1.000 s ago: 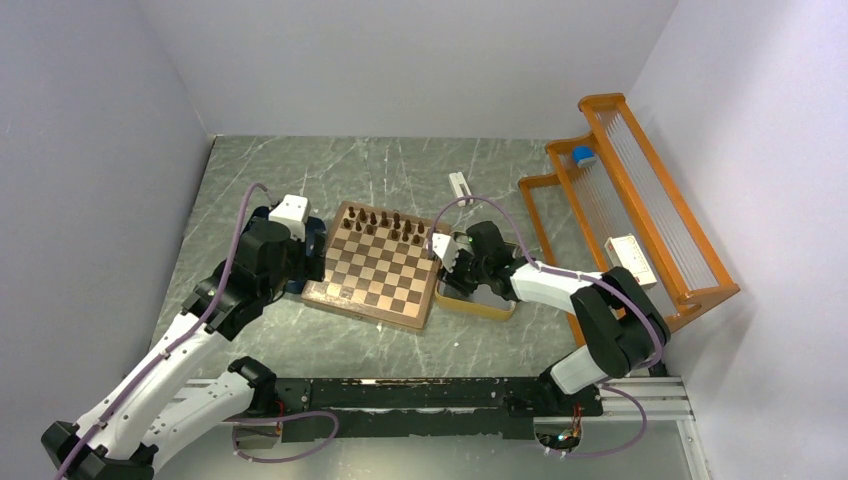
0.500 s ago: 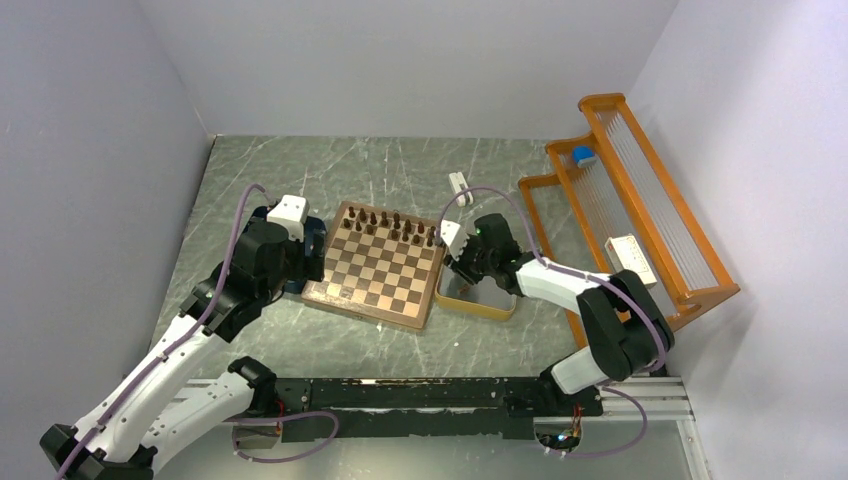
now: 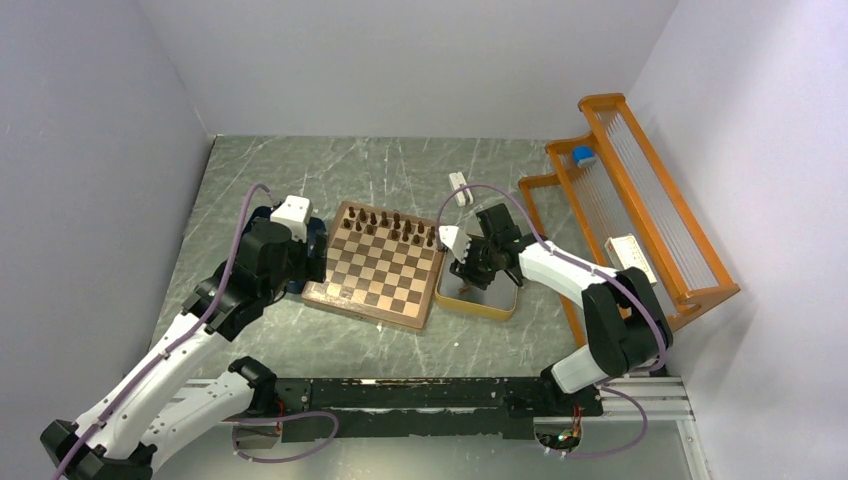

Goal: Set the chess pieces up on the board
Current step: Pick up the chess piece from the storage box.

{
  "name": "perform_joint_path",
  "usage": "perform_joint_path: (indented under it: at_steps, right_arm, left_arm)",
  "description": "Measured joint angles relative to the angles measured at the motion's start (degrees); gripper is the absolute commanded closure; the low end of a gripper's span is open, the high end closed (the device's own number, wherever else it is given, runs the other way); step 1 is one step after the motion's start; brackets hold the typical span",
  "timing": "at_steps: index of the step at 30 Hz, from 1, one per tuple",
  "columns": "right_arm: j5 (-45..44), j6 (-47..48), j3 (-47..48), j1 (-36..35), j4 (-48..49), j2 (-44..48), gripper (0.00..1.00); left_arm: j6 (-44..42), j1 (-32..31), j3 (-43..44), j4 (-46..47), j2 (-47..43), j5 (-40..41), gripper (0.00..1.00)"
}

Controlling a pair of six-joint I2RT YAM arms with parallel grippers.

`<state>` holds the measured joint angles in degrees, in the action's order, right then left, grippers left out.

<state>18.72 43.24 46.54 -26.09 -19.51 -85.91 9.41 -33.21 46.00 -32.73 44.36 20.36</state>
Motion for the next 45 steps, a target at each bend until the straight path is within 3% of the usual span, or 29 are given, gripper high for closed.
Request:
perform_joint_path:
  at_steps: [13,21,30,45]
  right_arm:
    - [4.85,8.22,1.57,0.35,-5.42,-1.77,0.46]
    - [3.04,7.56,2.1,0.26,-4.57,-4.39,0.47]
    - [3.72,7.45,9.84,0.9,-8.48,-4.76,0.46]
    - [5.07,13.18,7.45,0.94,-18.23,-4.24,0.46]
  left_arm:
    - [0.02,-0.02,0.0,-0.02,-0.42,0.07,0.1]
    - [0.02,-0.02,0.0,-0.02,-0.42,0.09,0.1]
    - [0.02,-0.02,0.0,-0.02,-1.03,0.09,0.09]
    - [0.0,-0.02,0.0,0.0,-1.99,0.07,0.09]
